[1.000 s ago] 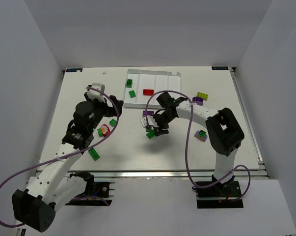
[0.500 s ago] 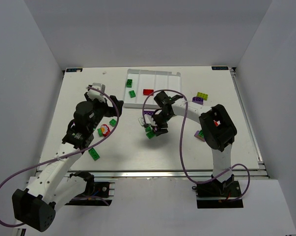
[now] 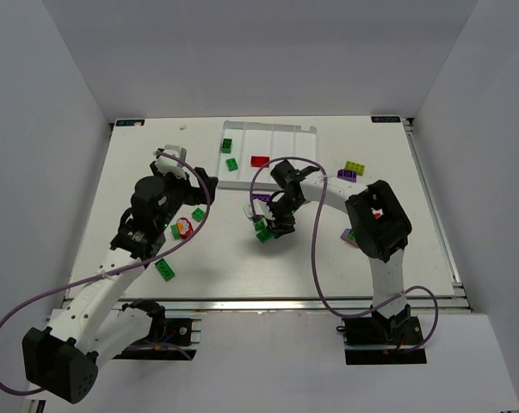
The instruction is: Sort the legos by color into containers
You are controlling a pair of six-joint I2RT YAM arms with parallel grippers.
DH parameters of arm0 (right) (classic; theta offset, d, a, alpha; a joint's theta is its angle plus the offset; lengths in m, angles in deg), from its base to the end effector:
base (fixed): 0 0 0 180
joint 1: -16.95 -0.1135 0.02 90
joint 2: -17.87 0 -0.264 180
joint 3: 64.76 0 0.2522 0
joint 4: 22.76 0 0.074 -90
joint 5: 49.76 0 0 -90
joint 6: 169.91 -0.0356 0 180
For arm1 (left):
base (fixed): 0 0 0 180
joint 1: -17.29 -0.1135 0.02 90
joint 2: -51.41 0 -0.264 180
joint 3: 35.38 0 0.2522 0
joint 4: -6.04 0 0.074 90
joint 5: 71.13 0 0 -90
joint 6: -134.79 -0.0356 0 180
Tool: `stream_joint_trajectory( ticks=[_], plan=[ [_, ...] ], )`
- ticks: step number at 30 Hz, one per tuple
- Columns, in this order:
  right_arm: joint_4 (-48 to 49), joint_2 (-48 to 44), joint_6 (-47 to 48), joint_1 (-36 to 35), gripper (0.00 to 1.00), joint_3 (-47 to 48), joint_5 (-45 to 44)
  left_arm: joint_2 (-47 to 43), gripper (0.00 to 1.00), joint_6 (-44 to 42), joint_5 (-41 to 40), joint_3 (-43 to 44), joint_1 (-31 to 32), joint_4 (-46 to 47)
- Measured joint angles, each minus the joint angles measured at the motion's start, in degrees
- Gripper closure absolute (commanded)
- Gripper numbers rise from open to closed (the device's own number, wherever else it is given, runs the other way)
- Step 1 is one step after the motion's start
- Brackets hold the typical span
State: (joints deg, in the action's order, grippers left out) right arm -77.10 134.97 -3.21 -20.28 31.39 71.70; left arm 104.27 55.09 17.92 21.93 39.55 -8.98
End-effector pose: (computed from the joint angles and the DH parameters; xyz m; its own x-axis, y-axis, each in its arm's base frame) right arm 0.3091 0.2582 0.1574 0.4278 -0.7175 -0.5497 -0.8925 -0.4317 -0.1310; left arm 0.2036 -0.0827 0.3234 -0.2321 -0.0982 -0.9677 0.3275 0.9289 -0.1728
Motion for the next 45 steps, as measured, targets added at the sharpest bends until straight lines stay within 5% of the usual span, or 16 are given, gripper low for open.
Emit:
stream_joint_trajectory(
  ticks=[16, 32, 45],
  plan=[
    [0.3, -4.6, -0.3, 0.0, 1.00, -5.5, -0.8, 2.3, 0.02, 2.8, 11.4, -2.0, 0.0, 5.7],
    [16.8, -40.9, -35.0, -4.3, 1.00, -17.6, -6.1, 11.5, 0.11, 21.0, 33.8, -6.7, 2.0, 24.3],
    [31.2, -48.4, -39.5, -6.1, 1.00, -31.1, -12.1, 16.7, 0.22, 28.8, 42.9, -7.5, 2.5, 33.5]
  ],
)
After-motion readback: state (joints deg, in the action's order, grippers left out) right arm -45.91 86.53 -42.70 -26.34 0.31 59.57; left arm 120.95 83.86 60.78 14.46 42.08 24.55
